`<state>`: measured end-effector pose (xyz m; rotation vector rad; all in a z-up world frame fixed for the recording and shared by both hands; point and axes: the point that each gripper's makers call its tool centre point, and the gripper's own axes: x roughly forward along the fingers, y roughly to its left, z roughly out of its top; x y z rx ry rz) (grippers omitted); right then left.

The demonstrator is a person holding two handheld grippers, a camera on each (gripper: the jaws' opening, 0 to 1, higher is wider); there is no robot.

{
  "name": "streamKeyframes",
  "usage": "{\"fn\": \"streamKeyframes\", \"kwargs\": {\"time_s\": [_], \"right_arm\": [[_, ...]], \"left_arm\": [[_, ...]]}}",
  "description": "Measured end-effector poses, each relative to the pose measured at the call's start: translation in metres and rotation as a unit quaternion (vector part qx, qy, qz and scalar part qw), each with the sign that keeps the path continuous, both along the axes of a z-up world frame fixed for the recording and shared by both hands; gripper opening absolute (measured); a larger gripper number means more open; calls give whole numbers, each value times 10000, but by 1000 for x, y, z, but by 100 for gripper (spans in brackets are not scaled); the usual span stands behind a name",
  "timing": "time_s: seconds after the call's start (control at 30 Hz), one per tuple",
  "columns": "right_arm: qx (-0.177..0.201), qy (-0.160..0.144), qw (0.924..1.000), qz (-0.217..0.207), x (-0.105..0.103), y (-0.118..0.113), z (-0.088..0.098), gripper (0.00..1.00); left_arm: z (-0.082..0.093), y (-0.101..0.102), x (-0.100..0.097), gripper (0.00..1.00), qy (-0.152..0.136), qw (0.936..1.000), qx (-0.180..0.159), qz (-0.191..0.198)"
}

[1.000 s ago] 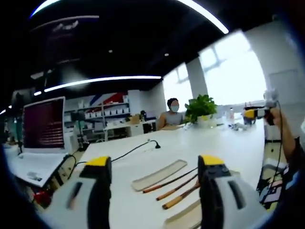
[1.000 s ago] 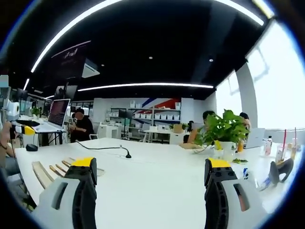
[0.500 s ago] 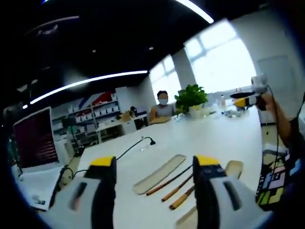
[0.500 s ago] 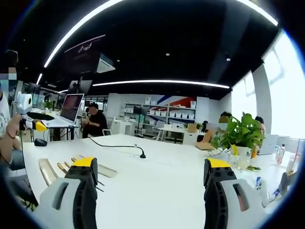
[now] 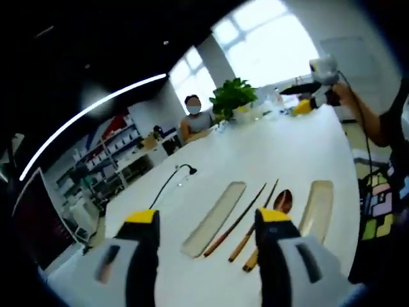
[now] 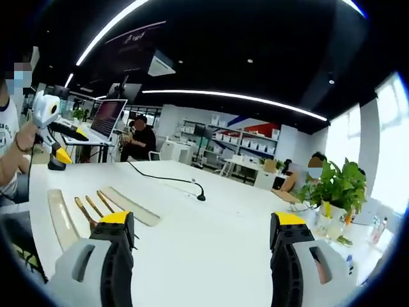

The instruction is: Arrange the utensils inside the cutlery case until each visible utensil rests in its matching compartment.

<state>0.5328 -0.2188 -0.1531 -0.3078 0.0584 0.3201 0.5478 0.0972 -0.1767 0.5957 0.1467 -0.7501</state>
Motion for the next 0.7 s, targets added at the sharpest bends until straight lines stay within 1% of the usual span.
{"fn": "streamKeyframes", "kwargs": {"time_s": [0.03, 0.07, 0.13, 0.17, 0.23, 0.27, 0.3, 0.33, 0.37, 0.4, 0.43, 0.47, 0.5, 0.57, 0.63, 0.67, 0.7], "right_arm": [[-37, 10, 10000, 11, 2, 1, 0, 91], [-44, 22, 10000, 30, 5, 3, -1, 92], [1, 36, 9999, 147, 11, 8, 0, 91], [-9, 48, 9998, 205, 13, 11, 0, 90], [-48, 35, 9996, 291, 17, 17, 0, 89], [-58, 36, 9994, 347, 19, 19, 0, 89], [-65, 53, 9991, 419, 21, 23, -1, 89], [-83, 108, 9987, 482, 23, 26, -3, 88], [-126, 163, 9984, 522, 25, 28, -5, 87], [-139, 165, 9984, 518, 28, 30, -6, 84], [-184, 142, 9983, 529, 30, 32, -8, 82], [-242, 126, 9981, 559, 33, 34, -9, 83], [-291, 169, 9977, 591, 35, 36, -12, 83], [-382, 241, 9966, 694, 38, 42, -17, 83], [-408, 372, 9953, 797, 42, 47, -23, 83], [-386, 464, 9944, 871, 44, 50, -27, 83], [-379, 522, 9937, 915, 46, 51, -30, 83]], "left_arm": [[-1, -2, 2, 65, 16, 10000, -11, -16], [-2, -5, 4, 66, 7, 9999, 45, -153], [-4, -8, 10, 65, 15, 9996, 115, -255], [-9, -8, 11, 63, 49, 9988, 322, -367], [-15, -8, 17, 61, 41, 9978, 531, -398], [-15, -12, 22, 61, -97, 9963, 637, -565], [-14, -14, 26, 60, -149, 9967, 551, -575], [-16, -14, 30, 59, -106, 9966, 555, -594], [-22, -15, 29, 57, -4, 9947, 718, -730], [-25, -16, 31, 56, -19, 9931, 860, -803], [-26, -19, 34, 56, -111, 9915, 954, -878], [-27, -21, 34, 56, -139, 9900, 1026, -953], [-31, -23, 35, 55, -110, 9890, 1057, -1026], [-40, -28, 34, 53, 178, 9872, 1101, -1140], [-46, -32, 33, 52, 290, 9840, 1197, -1289], [-52, -32, 32, 53, 371, 9814, 1326, -1336], [-60, -29, 34, 53, 488, 9772, 1567, -1345]]}}
